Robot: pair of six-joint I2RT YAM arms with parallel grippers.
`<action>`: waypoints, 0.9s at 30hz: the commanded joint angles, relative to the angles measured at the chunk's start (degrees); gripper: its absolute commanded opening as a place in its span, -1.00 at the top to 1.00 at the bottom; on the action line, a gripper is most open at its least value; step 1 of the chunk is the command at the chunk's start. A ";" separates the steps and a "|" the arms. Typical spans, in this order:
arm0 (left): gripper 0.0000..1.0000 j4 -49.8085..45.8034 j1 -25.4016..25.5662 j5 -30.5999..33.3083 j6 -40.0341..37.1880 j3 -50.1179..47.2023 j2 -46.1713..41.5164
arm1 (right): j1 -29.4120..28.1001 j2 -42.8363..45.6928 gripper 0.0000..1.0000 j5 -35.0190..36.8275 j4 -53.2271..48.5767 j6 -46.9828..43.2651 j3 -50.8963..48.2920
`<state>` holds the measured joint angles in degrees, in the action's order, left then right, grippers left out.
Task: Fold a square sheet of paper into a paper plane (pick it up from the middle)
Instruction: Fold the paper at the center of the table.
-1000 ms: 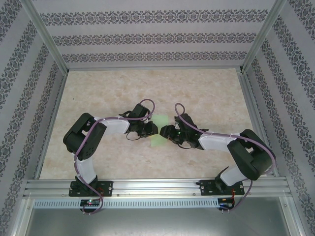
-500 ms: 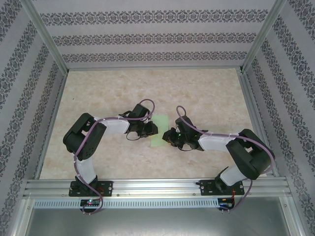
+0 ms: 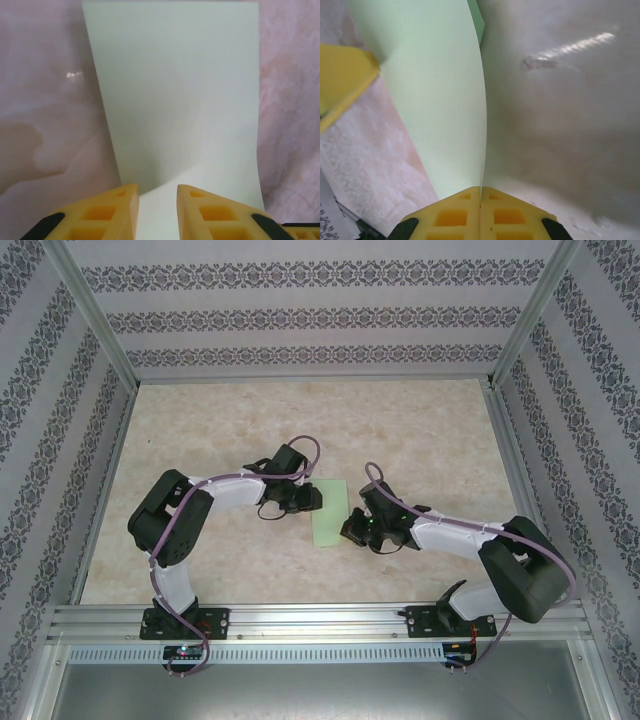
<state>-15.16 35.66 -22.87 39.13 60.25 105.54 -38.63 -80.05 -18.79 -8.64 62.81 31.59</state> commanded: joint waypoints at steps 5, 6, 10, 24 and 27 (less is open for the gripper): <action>0.50 -0.08 0.22 -1.36 -1.59 0.73 2.34 | -1.12 -0.23 0.98 -0.81 -3.10 -1.92 2.43; 0.50 -0.08 0.20 -1.47 -1.52 0.84 2.70 | -1.12 -0.52 0.95 -0.83 -3.04 -1.86 2.71; 0.53 -1.07 0.22 -1.30 -1.77 1.37 3.79 | -1.21 -0.03 0.71 -0.46 -2.86 -1.25 2.81; 0.57 -2.75 0.21 0.82 -1.97 1.14 5.33 | -1.80 4.55 0.80 0.16 -6.74 -0.33 3.01; 0.57 -2.85 0.31 0.69 -2.06 1.14 5.32 | -1.92 3.46 0.85 -0.14 -5.03 -0.73 3.91</action>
<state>-15.55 35.66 -23.64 38.72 61.41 108.44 -40.05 -76.40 -19.20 -15.03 62.00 33.36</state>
